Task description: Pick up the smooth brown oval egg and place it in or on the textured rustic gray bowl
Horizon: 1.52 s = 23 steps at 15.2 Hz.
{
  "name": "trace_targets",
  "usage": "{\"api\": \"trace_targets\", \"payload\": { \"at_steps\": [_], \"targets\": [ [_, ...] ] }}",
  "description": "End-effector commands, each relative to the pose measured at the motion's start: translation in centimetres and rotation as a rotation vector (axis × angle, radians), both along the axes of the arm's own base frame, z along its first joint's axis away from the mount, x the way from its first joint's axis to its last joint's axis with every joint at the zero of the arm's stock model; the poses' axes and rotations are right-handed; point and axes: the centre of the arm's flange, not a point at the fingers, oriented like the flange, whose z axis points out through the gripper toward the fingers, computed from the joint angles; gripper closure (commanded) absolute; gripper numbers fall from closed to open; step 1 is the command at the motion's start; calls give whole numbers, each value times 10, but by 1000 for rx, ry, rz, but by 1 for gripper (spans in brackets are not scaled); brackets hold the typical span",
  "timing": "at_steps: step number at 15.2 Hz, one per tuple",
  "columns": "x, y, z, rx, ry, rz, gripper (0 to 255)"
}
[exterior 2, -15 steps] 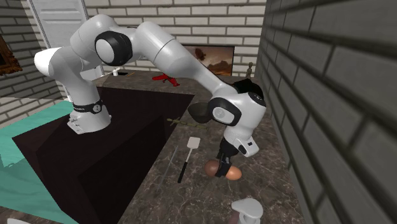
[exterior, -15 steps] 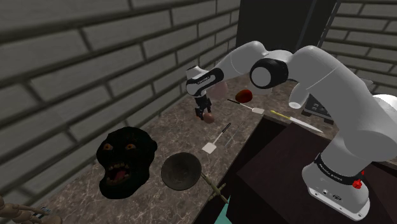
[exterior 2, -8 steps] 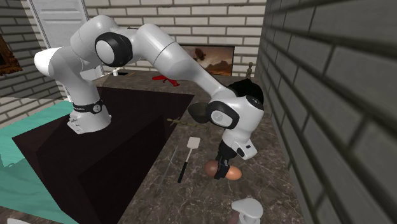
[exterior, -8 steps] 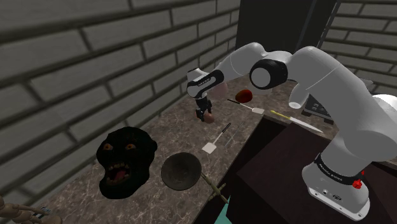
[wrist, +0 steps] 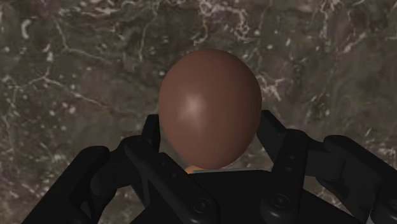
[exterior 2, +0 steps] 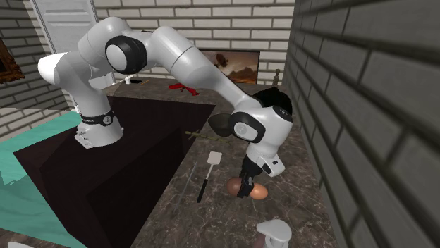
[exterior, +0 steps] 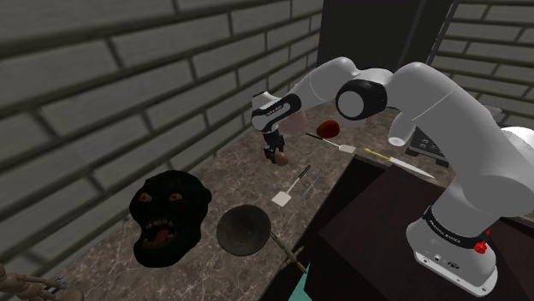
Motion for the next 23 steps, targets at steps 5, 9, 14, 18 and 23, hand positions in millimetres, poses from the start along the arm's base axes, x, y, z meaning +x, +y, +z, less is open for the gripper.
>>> {"api": "trace_targets", "payload": {
  "at_steps": [5,9,14,18,23],
  "targets": [
    [0,0,5,0,0,0,255],
    [0,0,26,0,0,0,255],
    [0,0,53,0,0,0,255],
    [0,0,74,0,0,0,255],
    [0,0,100,0,0,0,255]
  ]
}}
